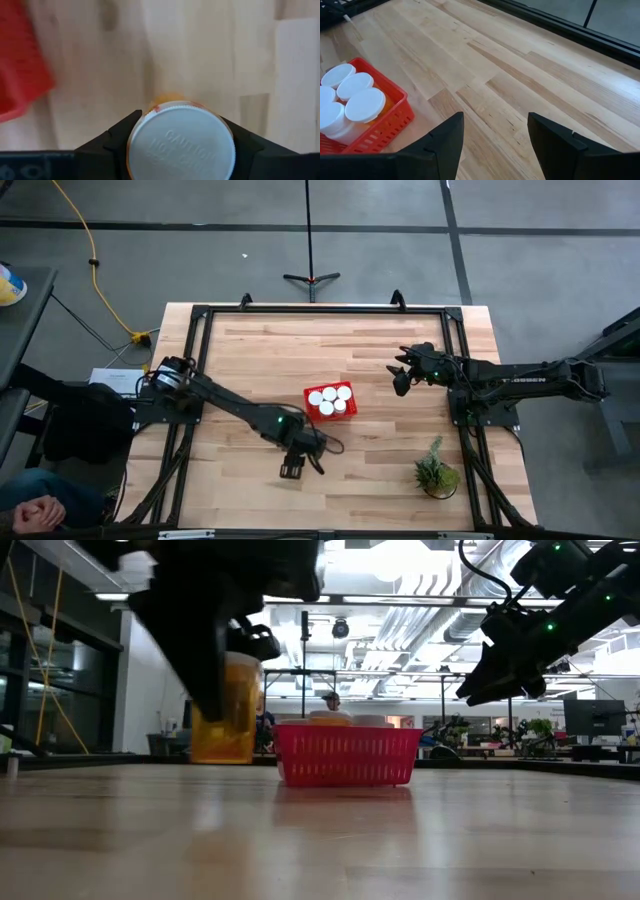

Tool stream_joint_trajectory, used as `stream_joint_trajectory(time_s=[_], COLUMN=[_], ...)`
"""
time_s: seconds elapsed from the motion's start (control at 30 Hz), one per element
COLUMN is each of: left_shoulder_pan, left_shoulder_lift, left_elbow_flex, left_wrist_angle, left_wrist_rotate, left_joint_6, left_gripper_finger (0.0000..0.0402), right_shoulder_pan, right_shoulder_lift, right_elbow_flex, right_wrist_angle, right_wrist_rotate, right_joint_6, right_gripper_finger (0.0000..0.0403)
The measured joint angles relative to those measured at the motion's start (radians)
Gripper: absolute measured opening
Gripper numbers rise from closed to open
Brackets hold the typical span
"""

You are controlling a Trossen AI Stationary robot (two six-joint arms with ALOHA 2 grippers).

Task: Pick and place pill bottles into a basket
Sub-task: Put the orange medicine bottle into the bin

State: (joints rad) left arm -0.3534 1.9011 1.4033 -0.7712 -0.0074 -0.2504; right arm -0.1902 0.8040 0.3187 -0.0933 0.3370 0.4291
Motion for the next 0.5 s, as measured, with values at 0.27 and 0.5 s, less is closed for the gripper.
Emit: stream_joint_trajectory(time_s=[0.27,0.5], left_shoulder_pan=[0.079,0.134], left_shoulder_lift=[0.000,0.000], left_elbow_flex=[0.090,0.162], left_wrist_angle=[-0.106,-0.174], left_wrist_rotate=[0.000,0.000], left_joint_6=[0.039,0.044], left_gripper_finger=[0.0251,0.0239], right_shoulder_pan=[0.000,0.000], right_shoulder_lift=[0.000,0.000], right_elbow_flex=[0.000,0.000], right_wrist_angle=[0.000,0.000], right_wrist_rotate=[0.000,0.000], right_joint_6=[0.000,0.000], right_gripper_finger=[0.0211,0.0211])
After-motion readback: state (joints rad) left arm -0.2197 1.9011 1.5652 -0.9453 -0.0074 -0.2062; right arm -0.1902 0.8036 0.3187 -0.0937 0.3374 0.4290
